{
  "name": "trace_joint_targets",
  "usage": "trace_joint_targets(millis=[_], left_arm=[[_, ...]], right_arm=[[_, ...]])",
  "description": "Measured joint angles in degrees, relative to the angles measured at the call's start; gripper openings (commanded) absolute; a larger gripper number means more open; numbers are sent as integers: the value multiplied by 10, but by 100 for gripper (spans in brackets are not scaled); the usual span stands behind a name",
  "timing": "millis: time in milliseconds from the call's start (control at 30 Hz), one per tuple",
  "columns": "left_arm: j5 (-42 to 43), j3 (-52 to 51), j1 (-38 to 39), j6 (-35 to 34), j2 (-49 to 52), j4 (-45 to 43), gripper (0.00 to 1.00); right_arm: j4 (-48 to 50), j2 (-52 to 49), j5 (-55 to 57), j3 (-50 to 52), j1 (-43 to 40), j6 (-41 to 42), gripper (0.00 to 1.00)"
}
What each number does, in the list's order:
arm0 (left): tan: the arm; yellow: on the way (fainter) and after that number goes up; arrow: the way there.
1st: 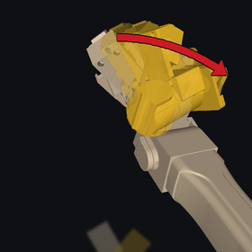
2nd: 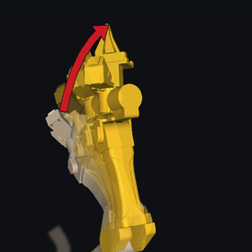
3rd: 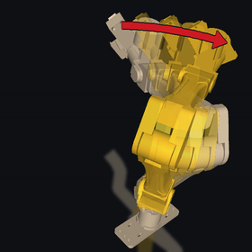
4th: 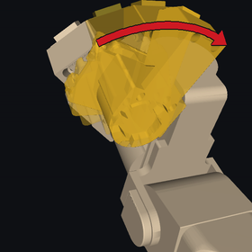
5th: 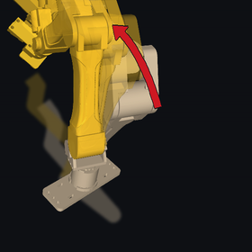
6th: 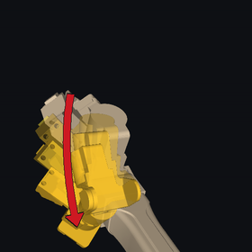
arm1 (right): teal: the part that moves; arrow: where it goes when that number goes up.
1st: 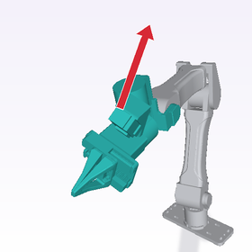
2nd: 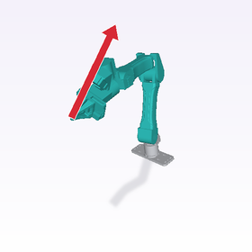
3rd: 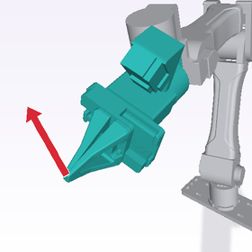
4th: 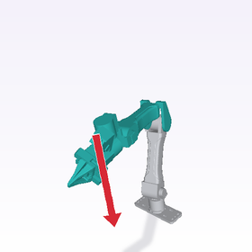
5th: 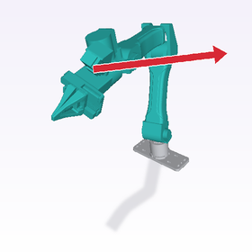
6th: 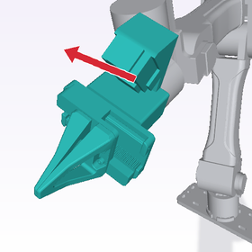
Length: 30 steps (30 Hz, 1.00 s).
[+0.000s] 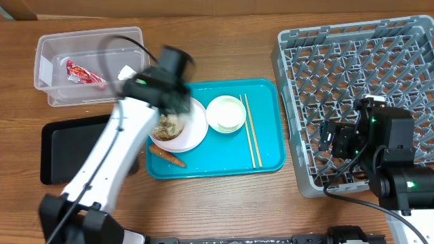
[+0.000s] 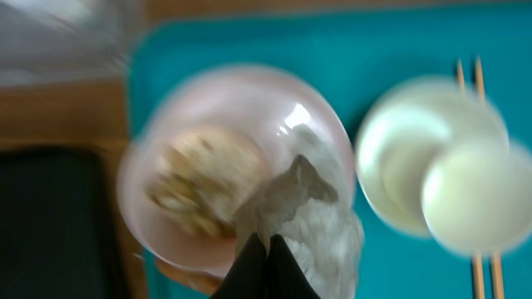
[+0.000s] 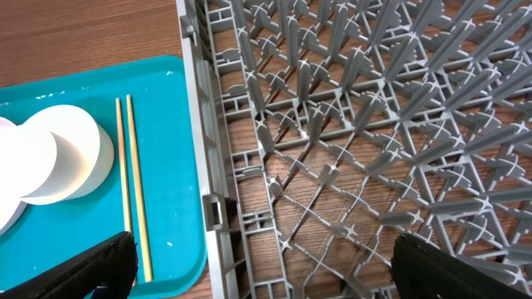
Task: Sort waste into correct bins and load items into the dishwasher
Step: 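Carry the tissue left and drop it into the clear bin, then grasp the white cup on the teal tray with the left gripper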
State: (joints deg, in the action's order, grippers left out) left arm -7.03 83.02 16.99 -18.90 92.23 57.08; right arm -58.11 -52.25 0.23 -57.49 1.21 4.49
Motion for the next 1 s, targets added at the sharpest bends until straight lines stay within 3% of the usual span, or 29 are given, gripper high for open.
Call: trace_joint_targets(millis=[300,500,600,767,1000], left_arm=[[-30,23,-195,0,2,-218,5],[-31,25,-231,-2,48,-300,52],[-31,25,-231,0,81,-306,63],[-6,30,-229,16,92,-289,62],[145,70,-156,28,88,-172,64]], right_arm=[[0,0,0,0,0,0,100],[0,0,0,0,0,0,100],[0,0,0,0,0,0,100],[0,0,0,0,0,0,100],[0,0,0,0,0,0,100]])
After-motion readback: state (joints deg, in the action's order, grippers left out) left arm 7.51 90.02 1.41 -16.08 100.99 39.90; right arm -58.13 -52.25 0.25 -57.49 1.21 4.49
